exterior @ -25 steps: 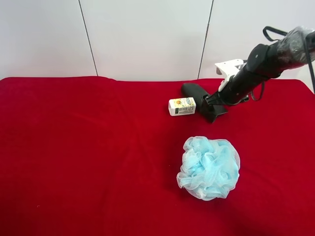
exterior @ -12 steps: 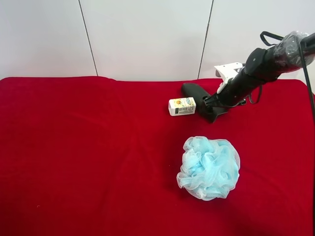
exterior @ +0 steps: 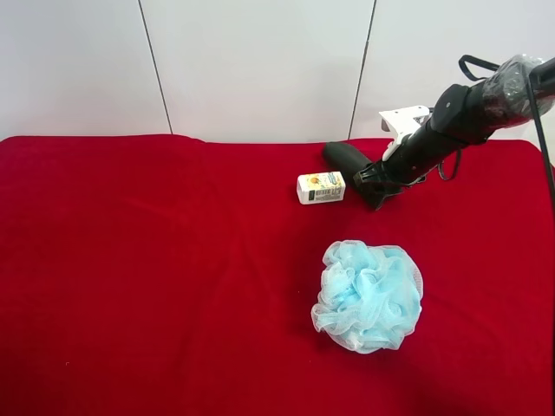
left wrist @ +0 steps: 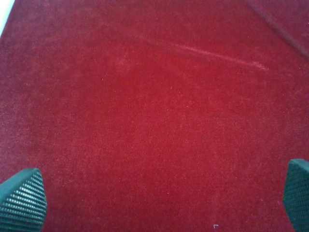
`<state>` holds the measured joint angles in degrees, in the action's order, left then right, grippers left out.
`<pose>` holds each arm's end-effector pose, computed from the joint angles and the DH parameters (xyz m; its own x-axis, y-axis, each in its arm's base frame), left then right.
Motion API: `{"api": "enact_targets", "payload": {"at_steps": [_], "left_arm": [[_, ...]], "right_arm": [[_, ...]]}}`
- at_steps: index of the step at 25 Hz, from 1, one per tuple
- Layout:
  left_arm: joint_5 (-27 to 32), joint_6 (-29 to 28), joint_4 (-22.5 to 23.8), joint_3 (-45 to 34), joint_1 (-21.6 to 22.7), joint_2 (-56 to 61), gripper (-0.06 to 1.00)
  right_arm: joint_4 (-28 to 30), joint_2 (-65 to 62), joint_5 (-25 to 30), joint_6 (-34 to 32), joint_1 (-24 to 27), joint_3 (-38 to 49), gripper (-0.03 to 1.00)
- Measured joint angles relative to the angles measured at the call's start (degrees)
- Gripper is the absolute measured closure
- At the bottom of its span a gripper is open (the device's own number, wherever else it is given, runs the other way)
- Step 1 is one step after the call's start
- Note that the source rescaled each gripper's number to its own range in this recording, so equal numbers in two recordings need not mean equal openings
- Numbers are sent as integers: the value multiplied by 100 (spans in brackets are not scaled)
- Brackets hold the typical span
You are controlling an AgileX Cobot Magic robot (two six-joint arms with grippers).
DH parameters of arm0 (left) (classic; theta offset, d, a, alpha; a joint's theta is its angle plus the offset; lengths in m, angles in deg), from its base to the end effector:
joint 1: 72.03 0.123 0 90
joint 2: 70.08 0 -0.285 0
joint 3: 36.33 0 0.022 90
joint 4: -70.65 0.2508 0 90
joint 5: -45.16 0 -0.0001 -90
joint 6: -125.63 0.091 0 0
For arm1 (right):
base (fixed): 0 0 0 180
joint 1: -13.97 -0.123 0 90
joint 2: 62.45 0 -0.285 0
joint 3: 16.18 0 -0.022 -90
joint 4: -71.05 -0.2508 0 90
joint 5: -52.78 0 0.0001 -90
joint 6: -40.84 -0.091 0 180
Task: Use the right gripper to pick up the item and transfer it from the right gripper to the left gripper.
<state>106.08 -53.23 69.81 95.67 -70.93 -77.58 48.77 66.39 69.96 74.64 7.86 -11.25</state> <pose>-0.0069 -0.0013 0.2798 -0.4449 0.0042 -0.8956 -0.0020 1.0000 0.0057 0.4171 0.0549 0.1092 -0.8039 -0.3010 -0.5130 -0.3428 0.9393 -0.0140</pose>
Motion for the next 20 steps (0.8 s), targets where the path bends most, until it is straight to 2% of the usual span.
{"api": "enact_targets", "payload": {"at_steps": [11, 20], "left_arm": [[0, 0, 0, 0, 0, 0, -4], [0, 0, 0, 0, 0, 0, -4]], "right_arm": [[-154, -194, -105, 0, -7, 0, 85], [-190, -971, -61, 343, -503, 0, 86]]}}
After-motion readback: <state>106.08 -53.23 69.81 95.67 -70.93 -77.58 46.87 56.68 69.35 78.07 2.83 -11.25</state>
